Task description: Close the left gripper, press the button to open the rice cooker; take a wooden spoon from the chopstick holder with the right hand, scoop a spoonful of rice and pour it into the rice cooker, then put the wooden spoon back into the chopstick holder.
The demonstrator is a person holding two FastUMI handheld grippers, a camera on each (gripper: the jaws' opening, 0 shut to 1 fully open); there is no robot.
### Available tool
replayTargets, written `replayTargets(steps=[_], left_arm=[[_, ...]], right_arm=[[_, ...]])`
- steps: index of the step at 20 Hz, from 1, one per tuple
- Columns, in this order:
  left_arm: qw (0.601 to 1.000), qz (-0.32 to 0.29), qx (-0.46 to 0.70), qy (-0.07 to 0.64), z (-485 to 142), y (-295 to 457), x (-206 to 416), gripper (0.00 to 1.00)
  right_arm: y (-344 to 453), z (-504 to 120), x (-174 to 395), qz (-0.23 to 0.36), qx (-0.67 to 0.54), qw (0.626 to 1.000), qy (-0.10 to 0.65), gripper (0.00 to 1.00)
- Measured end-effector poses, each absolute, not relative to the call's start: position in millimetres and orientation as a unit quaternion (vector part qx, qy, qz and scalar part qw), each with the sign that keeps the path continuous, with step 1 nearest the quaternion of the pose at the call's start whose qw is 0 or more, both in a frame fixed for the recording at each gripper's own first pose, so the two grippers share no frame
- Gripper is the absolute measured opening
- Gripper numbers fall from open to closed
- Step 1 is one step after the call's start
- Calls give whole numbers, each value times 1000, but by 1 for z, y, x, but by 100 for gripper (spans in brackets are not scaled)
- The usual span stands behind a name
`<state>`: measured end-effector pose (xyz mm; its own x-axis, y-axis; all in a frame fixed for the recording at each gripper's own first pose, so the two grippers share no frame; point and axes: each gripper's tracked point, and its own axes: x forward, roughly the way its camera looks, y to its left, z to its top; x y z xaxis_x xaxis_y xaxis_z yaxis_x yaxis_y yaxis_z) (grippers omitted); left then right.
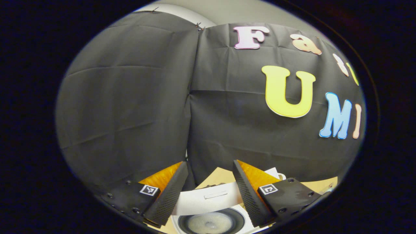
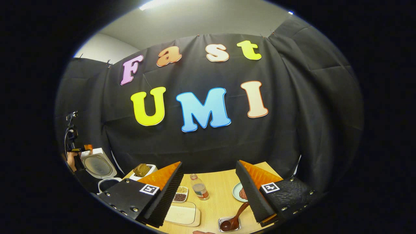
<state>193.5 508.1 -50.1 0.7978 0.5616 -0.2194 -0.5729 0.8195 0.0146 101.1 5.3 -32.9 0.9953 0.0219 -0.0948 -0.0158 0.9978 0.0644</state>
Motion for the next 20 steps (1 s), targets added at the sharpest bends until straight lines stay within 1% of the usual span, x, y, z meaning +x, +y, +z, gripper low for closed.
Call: replayTargets(steps=[5,9,12,14,17,18,20], left_arm=[[947,304,-18,99,-82,454,152,98],[950,296,-17,101,-105,424,137,97],[949,295,-21,111,-126,407,127,98],[950,287,-30,121,-143,394,121,96],[950,277,-44,136,-166,384,115,97],[950,274,-51,143,-174,383,112,96],[947,270,-55,163,-194,378,108,98]], right_arm=[[1,-33,94,22,51,997,49,98],[-9,-29,85,24,51,997,50,98],[-17,-28,79,20,49,997,52,98],[-18,-29,74,19,50,997,55,98],[-21,-29,66,15,46,997,57,98],[-22,-29,63,13,44,997,56,98],[-24,-29,59,8,43,997,57,98]])
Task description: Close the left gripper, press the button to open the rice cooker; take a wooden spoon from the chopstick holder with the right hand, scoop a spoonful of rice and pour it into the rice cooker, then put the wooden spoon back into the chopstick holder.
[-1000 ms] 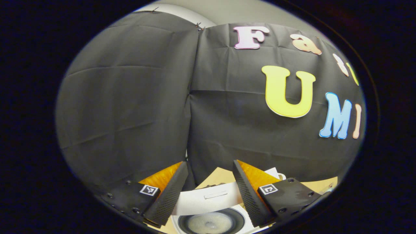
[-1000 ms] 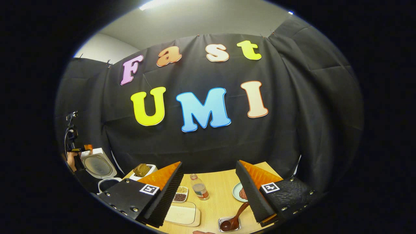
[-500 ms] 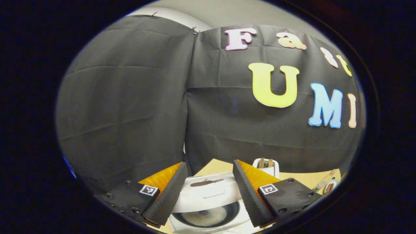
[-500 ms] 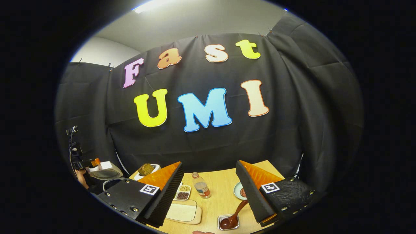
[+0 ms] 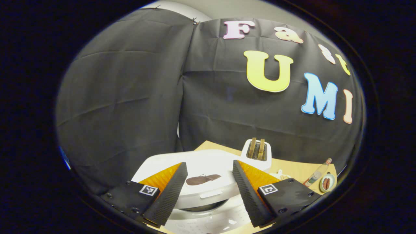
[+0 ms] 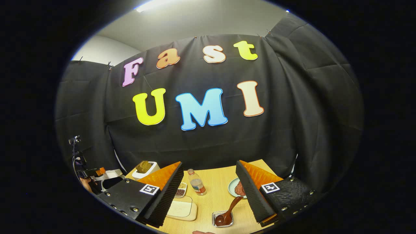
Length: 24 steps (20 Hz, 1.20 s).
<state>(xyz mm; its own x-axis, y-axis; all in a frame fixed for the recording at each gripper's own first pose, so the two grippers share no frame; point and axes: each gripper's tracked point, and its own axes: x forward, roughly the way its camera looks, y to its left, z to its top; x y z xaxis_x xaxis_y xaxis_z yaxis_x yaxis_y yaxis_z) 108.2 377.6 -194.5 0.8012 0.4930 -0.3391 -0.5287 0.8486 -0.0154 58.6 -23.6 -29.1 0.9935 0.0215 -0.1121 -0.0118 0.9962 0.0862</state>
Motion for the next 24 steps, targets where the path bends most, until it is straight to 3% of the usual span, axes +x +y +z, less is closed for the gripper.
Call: replayTargets(steps=[14,22,24], left_arm=[[915,278,-50,289,-285,367,90,96],[931,237,-60,272,-262,363,93,96],[946,220,-53,233,-227,350,99,97]], right_arm=[[-37,-35,43,-23,44,996,70,98],[-34,-34,40,-24,46,996,68,98],[-31,-28,42,-23,42,997,62,98]])
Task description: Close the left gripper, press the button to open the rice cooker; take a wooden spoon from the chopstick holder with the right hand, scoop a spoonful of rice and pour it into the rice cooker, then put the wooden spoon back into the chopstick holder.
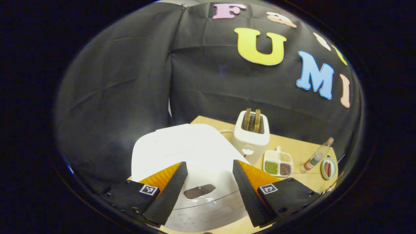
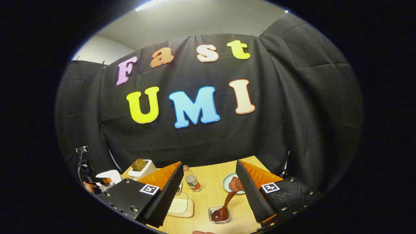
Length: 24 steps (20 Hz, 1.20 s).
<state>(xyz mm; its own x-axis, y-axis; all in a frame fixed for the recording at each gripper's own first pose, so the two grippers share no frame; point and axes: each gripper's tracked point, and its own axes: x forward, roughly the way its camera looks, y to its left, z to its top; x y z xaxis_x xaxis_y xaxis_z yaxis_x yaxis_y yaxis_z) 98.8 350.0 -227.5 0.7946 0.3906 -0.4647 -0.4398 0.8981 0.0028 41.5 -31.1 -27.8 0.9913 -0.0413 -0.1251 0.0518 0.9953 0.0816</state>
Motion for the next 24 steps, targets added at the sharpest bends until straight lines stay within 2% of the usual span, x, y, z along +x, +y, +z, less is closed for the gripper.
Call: replayTargets(steps=[3,7,10,14,16,18,19,22,23,24], left_arm=[[971,174,-40,159,-148,300,97,96],[990,127,-24,47,-28,220,56,96],[995,97,-4,-18,31,162,17,96],[997,34,31,-68,91,88,-16,97],[996,14,35,-80,101,69,-21,92],[997,-8,20,-75,90,57,-20,92],[997,-15,15,-70,84,54,-19,100],[998,-29,0,-62,74,49,-12,96],[998,-28,-2,-63,75,48,-11,99],[998,-23,1,-65,77,48,-9,97]], right_arm=[[-22,-18,43,-13,38,998,49,98],[-8,6,41,-2,37,999,22,98],[7,21,33,7,31,1000,1,98],[34,48,18,18,35,999,-26,98],[40,65,9,14,36,998,-48,98],[46,66,2,13,32,998,-50,100],[45,65,-1,8,31,998,-49,98],[38,61,-6,-2,22,999,-42,98],[36,61,-5,-2,22,999,-40,98],[36,62,-5,4,23,999,-39,94]])
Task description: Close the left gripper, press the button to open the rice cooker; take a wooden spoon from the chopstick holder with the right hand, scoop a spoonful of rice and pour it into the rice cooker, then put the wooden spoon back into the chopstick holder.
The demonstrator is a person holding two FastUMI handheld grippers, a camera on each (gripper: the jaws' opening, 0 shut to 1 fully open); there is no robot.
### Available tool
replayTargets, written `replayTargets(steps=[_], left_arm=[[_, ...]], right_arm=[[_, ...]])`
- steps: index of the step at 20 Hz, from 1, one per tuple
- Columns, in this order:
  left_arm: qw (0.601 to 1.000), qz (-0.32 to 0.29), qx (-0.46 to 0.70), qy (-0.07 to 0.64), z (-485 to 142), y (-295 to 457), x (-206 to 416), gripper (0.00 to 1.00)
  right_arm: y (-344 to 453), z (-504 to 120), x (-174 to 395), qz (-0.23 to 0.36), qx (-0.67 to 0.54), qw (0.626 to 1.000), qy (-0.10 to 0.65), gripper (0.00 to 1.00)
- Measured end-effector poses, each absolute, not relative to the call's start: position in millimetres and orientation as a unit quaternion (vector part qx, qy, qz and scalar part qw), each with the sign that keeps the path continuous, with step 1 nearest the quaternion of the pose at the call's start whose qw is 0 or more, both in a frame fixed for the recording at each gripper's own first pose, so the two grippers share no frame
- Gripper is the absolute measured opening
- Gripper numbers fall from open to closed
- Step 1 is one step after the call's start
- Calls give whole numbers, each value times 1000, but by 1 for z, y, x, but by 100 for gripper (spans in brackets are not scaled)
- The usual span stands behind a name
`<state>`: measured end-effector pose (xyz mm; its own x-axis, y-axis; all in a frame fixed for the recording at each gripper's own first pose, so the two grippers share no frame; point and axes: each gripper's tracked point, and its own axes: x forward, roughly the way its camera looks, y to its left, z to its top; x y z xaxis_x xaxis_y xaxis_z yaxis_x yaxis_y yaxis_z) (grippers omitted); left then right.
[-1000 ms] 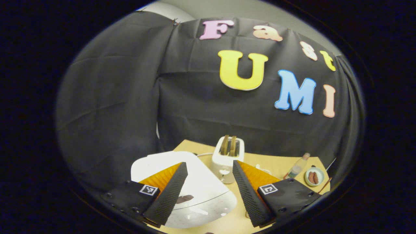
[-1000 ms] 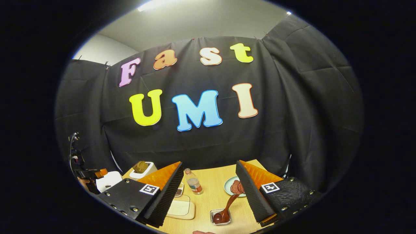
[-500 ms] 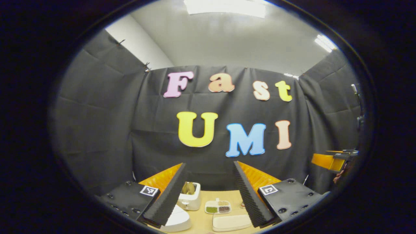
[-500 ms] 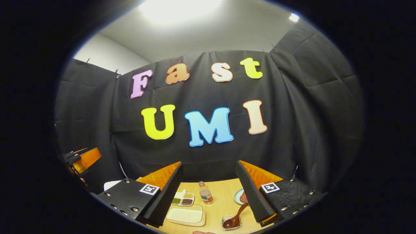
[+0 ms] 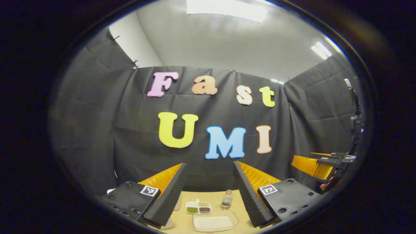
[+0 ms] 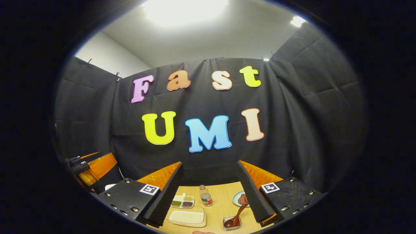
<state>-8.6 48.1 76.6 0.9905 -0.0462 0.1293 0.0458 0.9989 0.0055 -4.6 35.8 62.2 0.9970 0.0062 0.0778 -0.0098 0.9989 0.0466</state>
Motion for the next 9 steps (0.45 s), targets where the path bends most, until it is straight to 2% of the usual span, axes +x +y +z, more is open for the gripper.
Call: replayTargets(steps=[2,3,5,6,9], left_arm=[[998,-13,5,-59,67,45,-1,98],[998,-7,1,-59,68,40,0,95],[997,-6,-34,-65,68,21,-3,97],[996,-2,-50,-74,73,9,-6,97],[993,11,-54,-107,78,-36,-7,97]], right_arm=[[33,67,-1,20,32,999,-39,98],[29,69,1,28,36,998,-41,94],[13,73,3,44,41,997,-39,94],[2,77,2,57,46,996,-42,98],[-60,82,2,57,68,994,-58,98]])
